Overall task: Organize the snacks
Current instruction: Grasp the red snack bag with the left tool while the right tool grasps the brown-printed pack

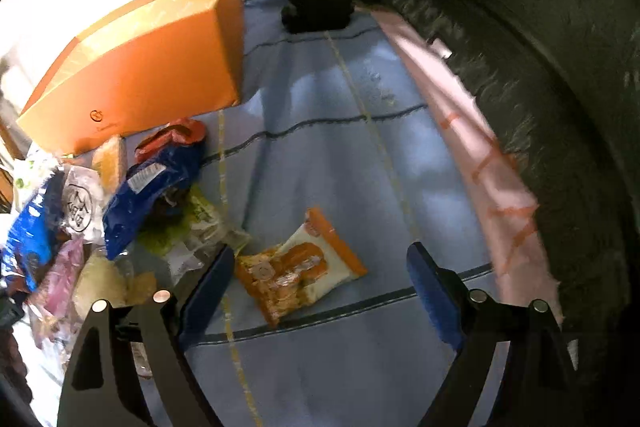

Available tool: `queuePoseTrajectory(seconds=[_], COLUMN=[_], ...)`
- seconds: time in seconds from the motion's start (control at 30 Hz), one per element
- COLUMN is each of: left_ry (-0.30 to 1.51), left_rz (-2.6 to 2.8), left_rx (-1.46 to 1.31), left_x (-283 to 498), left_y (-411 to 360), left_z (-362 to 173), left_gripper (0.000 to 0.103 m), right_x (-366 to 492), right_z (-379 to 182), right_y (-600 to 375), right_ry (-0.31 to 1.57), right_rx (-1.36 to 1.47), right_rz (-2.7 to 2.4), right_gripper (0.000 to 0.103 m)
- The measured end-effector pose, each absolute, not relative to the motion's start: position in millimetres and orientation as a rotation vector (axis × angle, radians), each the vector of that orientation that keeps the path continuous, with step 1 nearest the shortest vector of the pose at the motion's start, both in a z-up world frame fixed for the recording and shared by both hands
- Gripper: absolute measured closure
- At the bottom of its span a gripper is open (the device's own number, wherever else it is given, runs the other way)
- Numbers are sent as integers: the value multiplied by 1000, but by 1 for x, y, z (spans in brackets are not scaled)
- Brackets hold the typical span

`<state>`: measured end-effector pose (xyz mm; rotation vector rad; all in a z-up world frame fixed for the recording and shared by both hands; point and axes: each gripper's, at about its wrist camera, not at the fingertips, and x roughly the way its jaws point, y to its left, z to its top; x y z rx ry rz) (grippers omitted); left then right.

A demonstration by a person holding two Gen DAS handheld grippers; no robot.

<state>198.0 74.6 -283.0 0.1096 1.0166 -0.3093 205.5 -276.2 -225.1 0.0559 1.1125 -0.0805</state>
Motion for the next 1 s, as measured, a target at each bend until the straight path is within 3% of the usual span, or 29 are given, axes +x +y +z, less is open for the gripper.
queuePoseTrajectory(seconds=[0.17, 0.2, 0.23, 0.3, 0.37, 0.43, 0.57, 0.7, 0.77, 0.8, 0.83, 1.0], left_ry=[978, 972, 967, 965, 966, 955, 936, 960, 979, 981, 982, 995], left_rz=[-306, -305, -307, -314, -322, -337, -313, -268, -259, -255, -252, -224], left_rx=[148, 156, 156, 136, 113, 75, 48, 87, 105, 102, 97, 101], left_x=[186, 180, 177, 173, 169, 161, 150, 143, 142, 142, 142, 143], left_y=[71, 70, 70, 72, 75, 80, 88, 95, 95, 95, 96, 93], left_z=[-287, -286, -286, -284, -282, -277, -267, -270, -275, -276, -276, -280], left_gripper=[40, 40, 40, 40, 40, 41, 41, 40, 40, 40, 40, 39], right_x=[214, 217, 218, 216, 212, 210, 202, 193, 191, 191, 189, 215], right_z=[-252, -262, -268, -268, -263, -258, -247, -254, -253, -251, -248, -254], right_y=[-265, -264, -263, -256, -248, -249, -260, -273, -282, -285, -285, -259], right_ry=[1173, 1217, 1242, 1232, 1199, 1187, 1168, 1191, 1170, 1151, 1132, 1153], right_rx=[42, 64, 92, 66, 23, 18, 63, 145, 204, 233, 252, 122], right_rz=[-112, -103, -81, -65, -30, -18, 8, 62, 48, 38, 25, -57], right_gripper=[15, 20, 34, 50, 56, 83, 95, 94, 68, 41, 29, 30])
